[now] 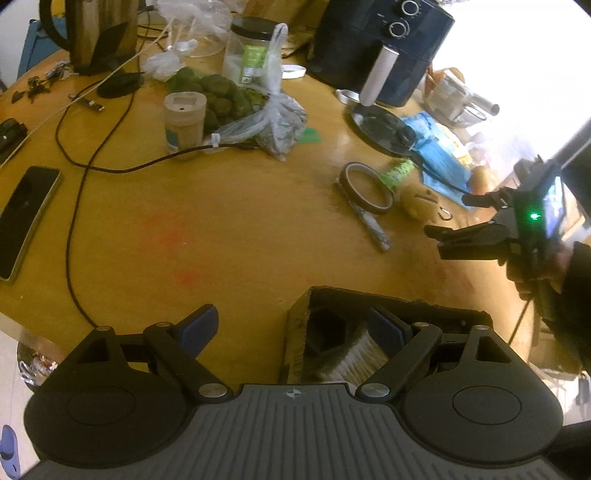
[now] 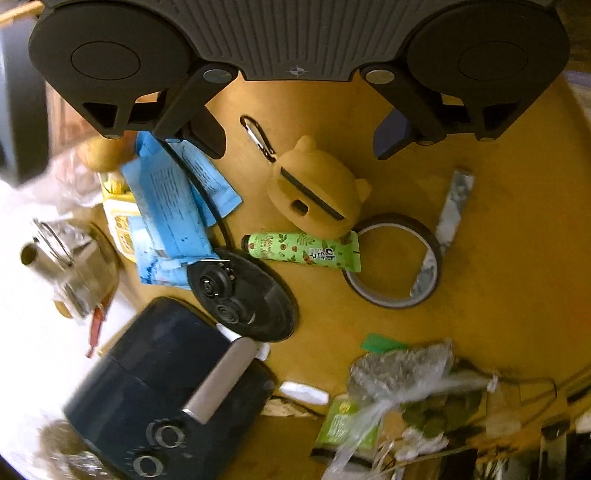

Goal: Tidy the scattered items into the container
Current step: 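Move the open right tool to the yellow pig-shaped case, then close the right tool on the yellow pig-shaped case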

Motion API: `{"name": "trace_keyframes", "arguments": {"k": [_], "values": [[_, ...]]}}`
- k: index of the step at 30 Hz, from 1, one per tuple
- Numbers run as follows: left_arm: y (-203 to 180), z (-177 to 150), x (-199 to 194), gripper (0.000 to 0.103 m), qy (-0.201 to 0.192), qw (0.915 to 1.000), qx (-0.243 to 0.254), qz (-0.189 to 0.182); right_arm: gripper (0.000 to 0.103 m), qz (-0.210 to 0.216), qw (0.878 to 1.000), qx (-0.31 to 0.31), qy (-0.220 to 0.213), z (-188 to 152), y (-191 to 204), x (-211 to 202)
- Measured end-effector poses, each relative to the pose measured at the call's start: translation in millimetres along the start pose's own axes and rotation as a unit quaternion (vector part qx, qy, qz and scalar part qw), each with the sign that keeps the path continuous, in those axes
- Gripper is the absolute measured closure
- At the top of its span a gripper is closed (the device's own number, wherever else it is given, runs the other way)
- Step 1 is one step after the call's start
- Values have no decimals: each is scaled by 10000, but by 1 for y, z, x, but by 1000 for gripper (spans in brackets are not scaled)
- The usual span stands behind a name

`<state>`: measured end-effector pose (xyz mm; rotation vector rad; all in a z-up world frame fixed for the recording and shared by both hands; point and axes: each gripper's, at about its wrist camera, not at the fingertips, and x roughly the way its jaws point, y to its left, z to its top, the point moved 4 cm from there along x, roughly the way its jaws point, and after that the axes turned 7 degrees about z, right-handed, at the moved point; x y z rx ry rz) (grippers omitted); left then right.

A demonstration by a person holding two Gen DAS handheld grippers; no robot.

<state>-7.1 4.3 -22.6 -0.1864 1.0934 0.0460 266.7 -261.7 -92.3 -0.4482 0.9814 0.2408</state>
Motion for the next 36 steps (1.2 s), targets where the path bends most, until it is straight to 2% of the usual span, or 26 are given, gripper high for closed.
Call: {"name": "trace_keyframes", "arguments": {"k": [5, 8, 12, 16, 19, 23, 26, 30, 34, 36], "values": [[5, -3, -3, 14, -9, 9999, -135, 72, 18, 70, 9995, -277, 129, 4, -4, 26], [9, -4, -4, 14, -13, 9997, -215, 109, 20, 260, 9993, -272, 33, 8, -8, 30], [11, -4, -3, 14, 3, 9995, -278, 117, 35, 748, 9972, 75, 61, 10, -14, 32], [8, -2, -1, 14, 38, 9996, -266, 49, 44, 773, 9955, 503, 221, 6, -17, 27], [5, -1, 2, 14, 63, 9997, -216, -1, 50, 957, 9905, 919, 355, 4, -20, 20], [0, 1, 6, 14, 97, 9998, -140, -67, 48, 1217, 9848, 1164, 434, 1, -18, 9], [-2, 2, 8, 14, 131, 9998, -93, -97, 23, 1019, 9885, 1050, 378, 2, -17, 5], [-2, 4, 8, 14, 146, 9998, -53, -97, 22, 940, 9920, 820, 192, 9, -19, 7], [-2, 6, 7, 14, 144, 9999, -49, -71, 24, 910, 9955, 273, 43, 19, -14, 14], [-1, 5, 6, 14, 140, 9999, -63, -51, 31, 898, 9960, -18, 27, 22, -9, 19]]}}
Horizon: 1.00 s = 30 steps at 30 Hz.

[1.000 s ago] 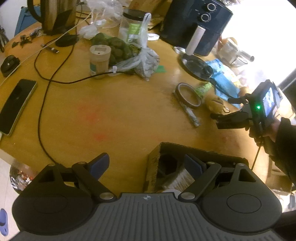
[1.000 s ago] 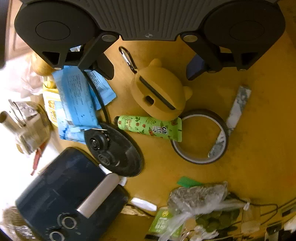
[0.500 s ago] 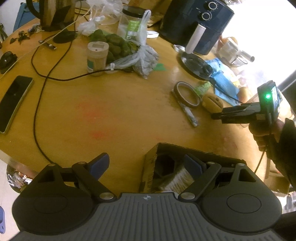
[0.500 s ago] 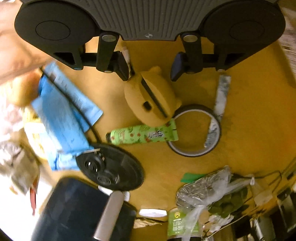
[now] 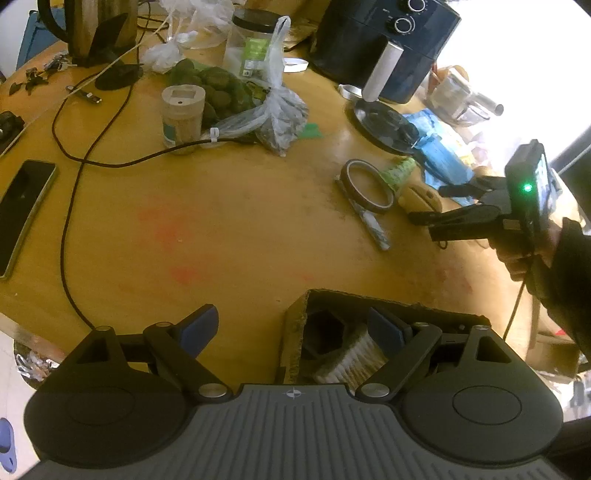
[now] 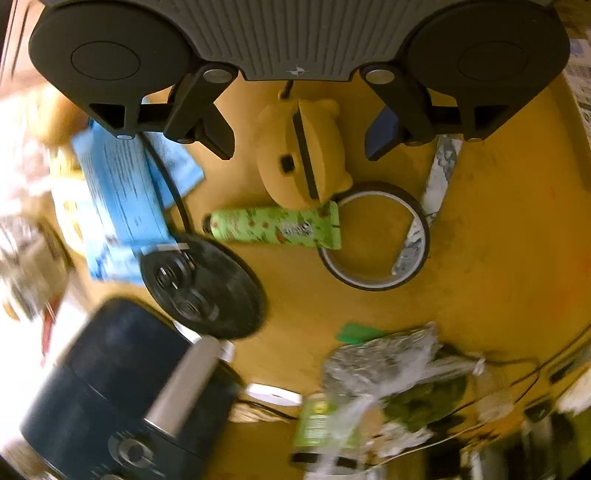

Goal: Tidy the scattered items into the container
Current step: 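Close the right tool on the yellow pig-shaped case, then lift the pig case with the right tool while the left tool reaches the black-rimmed tape roll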

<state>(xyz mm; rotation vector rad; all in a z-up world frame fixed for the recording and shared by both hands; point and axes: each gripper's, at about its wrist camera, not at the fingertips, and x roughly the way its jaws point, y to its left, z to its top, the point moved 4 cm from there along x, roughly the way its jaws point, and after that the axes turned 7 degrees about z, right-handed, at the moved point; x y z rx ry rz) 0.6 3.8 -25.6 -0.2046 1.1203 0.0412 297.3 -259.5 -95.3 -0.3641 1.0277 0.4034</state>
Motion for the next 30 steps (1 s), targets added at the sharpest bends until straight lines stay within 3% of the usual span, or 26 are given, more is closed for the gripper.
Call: {"name": "trace_keyframes", "arguments": {"k": [3, 11, 23, 30], "values": [[1, 0, -2, 14, -11, 10000, -28, 26, 43, -27, 9992, -358, 170, 2, 3, 10], [6, -2, -4, 14, -16, 9999, -115, 48, 46, -8, 9987, -424, 292, 1, 3, 15], [-6, 5, -7, 14, -210, 9994, 215, -179, 46, 0, 9961, 885, -23, -13, 10, -44], [-21, 19, -5, 14, -335, 9968, 696, -203, 46, 148, 9779, 2036, -457, -29, 16, -95]]}}
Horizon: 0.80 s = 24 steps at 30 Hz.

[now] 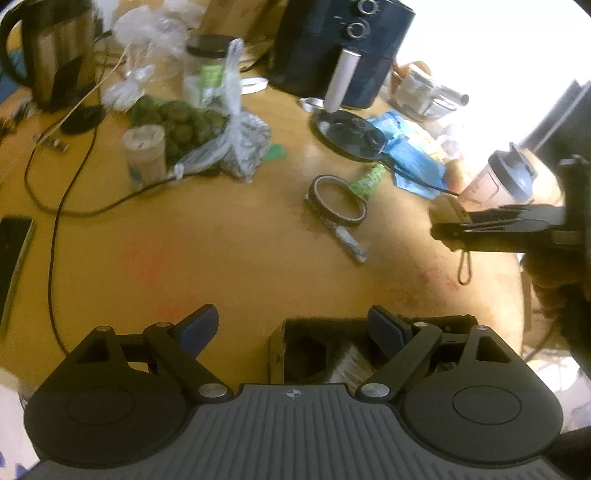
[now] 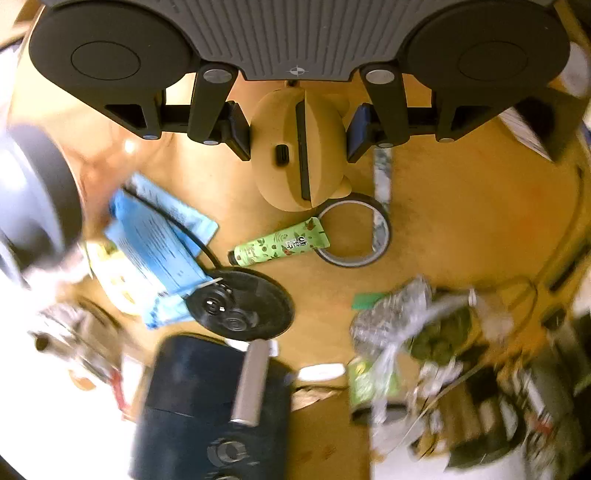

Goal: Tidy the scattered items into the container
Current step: 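Lift the pig case with the right tool while the left tool reaches the black-rimmed tape roll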

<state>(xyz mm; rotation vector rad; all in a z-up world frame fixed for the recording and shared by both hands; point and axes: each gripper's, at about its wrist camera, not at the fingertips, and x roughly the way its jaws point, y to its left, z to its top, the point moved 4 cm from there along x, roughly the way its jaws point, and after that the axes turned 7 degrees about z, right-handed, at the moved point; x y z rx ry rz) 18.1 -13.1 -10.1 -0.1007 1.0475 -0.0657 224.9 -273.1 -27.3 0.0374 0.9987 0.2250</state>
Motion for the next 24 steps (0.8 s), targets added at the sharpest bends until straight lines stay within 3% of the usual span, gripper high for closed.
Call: {"name": "trace_keyframes", "arguments": {"k": [5, 10, 15, 24], "values": [[-11, 14, 7, 14, -96, 9992, 393, -49, 46, 81, 9979, 629, -133, -21, 6, -28], [-24, 27, 17, 14, -207, 9964, 826, -43, 46, -96, 9947, 1016, -115, -43, 10, -45], [-38, 41, 29, 14, -353, 9910, 1293, -11, 46, -127, 9842, 1760, -126, -62, 2, -56], [-59, 70, 60, 14, -566, 9741, 2182, -195, 46, -489, 9801, 1921, -112, -75, 5, -69]]}}
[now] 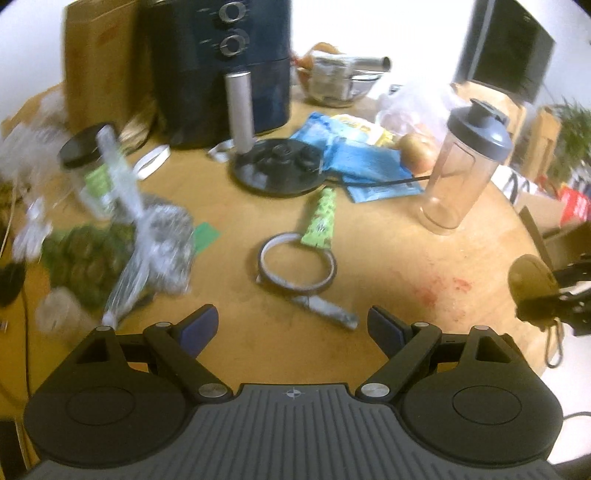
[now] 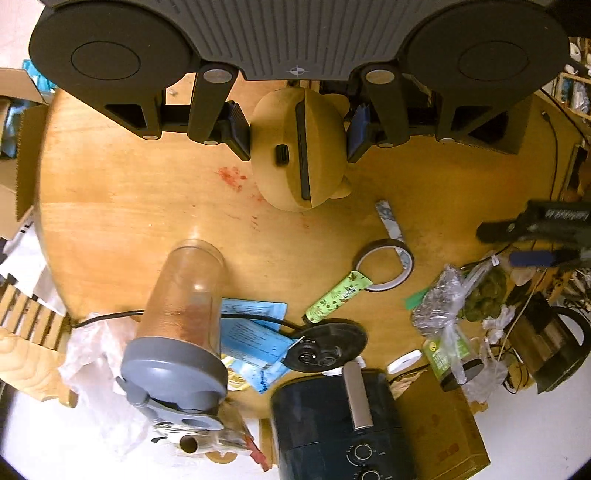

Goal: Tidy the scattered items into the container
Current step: 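Lift the pig case with the right tool while the left tool reaches the black-rimmed tape roll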

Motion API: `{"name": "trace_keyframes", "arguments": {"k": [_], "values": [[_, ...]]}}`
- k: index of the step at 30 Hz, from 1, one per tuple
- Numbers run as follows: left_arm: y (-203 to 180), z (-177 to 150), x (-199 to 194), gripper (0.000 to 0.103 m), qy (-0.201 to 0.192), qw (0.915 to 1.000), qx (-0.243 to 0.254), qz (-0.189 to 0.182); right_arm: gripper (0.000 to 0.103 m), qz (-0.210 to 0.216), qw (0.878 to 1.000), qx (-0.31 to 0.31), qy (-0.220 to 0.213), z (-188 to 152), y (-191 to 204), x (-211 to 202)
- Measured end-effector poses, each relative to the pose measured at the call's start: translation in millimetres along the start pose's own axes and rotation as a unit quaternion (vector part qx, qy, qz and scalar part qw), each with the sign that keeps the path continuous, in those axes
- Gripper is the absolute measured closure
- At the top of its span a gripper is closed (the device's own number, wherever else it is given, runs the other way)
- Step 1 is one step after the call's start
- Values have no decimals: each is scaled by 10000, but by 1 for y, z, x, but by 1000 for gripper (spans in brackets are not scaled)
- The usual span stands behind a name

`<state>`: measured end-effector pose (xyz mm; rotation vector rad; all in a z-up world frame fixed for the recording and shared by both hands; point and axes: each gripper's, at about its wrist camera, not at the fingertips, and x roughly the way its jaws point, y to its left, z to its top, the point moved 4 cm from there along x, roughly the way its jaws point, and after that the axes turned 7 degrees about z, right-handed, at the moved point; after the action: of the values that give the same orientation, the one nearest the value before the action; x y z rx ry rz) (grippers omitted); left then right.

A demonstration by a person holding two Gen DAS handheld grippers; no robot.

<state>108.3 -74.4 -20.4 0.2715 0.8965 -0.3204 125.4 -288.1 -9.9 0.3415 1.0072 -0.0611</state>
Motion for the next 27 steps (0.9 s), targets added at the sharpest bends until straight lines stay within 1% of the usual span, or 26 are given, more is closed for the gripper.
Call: {"name": "trace_keyframes", "arguments": {"k": [4, 6, 10, 14, 17, 19, 23, 27], "values": [[-7, 11, 15, 14, -69, 9987, 498, 49, 46, -43, 10000, 20, 1, -5, 3, -3], [-10, 16, 23, 14, -87, 9980, 630, 39, 46, -30, 10000, 68, -4, -8, 5, -6], [-15, 23, 39, 11, -141, 9965, 807, -140, 46, -66, 9998, 181, -38, -12, 5, -10], [-19, 24, 59, 9, -208, 9944, 1013, -215, 46, -140, 9993, 354, -66, -16, 2, -15], [-20, 27, 74, 5, -203, 9934, 1087, -298, 46, -173, 9988, 450, -71, -21, 0, -18], [-19, 27, 85, 0, -188, 9931, 1099, -373, 46, -196, 9985, 500, -59, -22, 0, -18], [-20, 28, 104, 0, -137, 9920, 1189, -397, 46, -237, 9981, 572, -52, -25, -1, -19], [-23, 28, 123, 0, 29, 9898, 1341, -480, 46, -283, 9977, 617, -66, -26, 0, -20]]}}
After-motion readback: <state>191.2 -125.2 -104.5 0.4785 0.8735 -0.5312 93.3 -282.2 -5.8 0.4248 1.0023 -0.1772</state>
